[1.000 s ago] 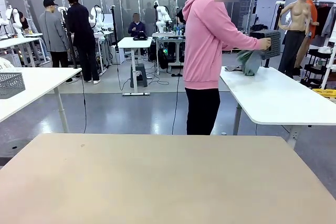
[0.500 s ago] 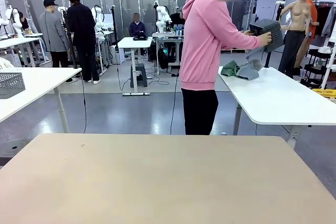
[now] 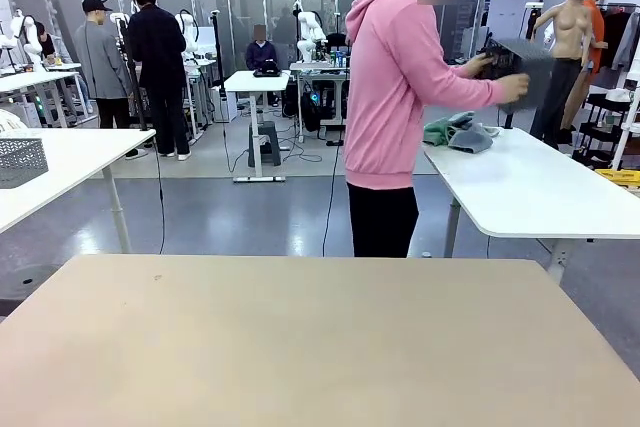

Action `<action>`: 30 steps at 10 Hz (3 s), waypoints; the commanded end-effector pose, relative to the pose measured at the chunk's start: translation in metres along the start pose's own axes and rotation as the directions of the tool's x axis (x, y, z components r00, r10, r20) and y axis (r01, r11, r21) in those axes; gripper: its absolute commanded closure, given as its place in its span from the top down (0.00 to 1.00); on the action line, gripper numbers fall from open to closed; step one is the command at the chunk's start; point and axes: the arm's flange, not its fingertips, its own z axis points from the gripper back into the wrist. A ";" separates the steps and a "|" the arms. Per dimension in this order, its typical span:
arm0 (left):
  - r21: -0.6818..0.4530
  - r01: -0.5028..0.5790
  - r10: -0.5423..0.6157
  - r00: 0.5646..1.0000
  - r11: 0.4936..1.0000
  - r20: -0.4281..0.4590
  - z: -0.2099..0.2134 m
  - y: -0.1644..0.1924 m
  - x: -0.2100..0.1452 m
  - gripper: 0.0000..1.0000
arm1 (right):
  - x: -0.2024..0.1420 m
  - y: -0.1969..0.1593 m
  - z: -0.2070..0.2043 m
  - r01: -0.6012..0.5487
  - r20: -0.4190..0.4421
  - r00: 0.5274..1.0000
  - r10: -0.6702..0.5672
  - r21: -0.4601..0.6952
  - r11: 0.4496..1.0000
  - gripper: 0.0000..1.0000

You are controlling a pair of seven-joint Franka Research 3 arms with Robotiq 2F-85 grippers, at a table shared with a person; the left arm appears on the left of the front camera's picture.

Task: Fold the towels and place them in the basket.
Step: When a person lays out a Towel with hook on the table, fold it in half twice.

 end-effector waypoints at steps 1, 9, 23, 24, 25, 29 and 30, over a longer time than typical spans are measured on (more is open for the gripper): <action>0.002 0.002 -0.002 1.000 1.000 -0.005 0.003 0.001 0.003 1.00 | 0.001 -0.001 0.000 0.001 -0.001 1.000 -0.001 0.000 1.000 1.00; 0.002 0.002 -0.002 1.000 1.000 -0.005 0.003 0.001 0.003 1.00 | 0.001 -0.001 0.000 0.001 -0.001 1.000 -0.001 0.000 1.000 1.00; 0.002 0.002 -0.002 1.000 1.000 -0.005 0.003 0.001 0.003 1.00 | 0.001 -0.001 0.000 0.001 -0.001 1.000 -0.001 0.000 1.000 1.00; 0.002 0.002 -0.002 1.000 1.000 -0.005 0.003 0.001 0.003 1.00 | 0.001 -0.001 0.000 0.001 -0.001 1.000 -0.001 0.000 1.000 1.00; 0.002 0.002 -0.002 1.000 1.000 -0.005 0.003 0.001 0.003 1.00 | 0.001 -0.001 0.000 0.001 -0.001 1.000 -0.001 0.000 1.000 1.00; 0.002 0.002 -0.002 1.000 1.000 -0.005 0.003 0.001 0.003 1.00 | 0.001 -0.001 0.000 0.001 -0.001 1.000 -0.001 0.000 1.000 1.00; 0.002 0.002 -0.002 1.000 1.000 -0.005 0.003 0.001 0.003 1.00 | 0.001 -0.001 0.000 0.001 -0.001 1.000 -0.001 0.000 1.000 1.00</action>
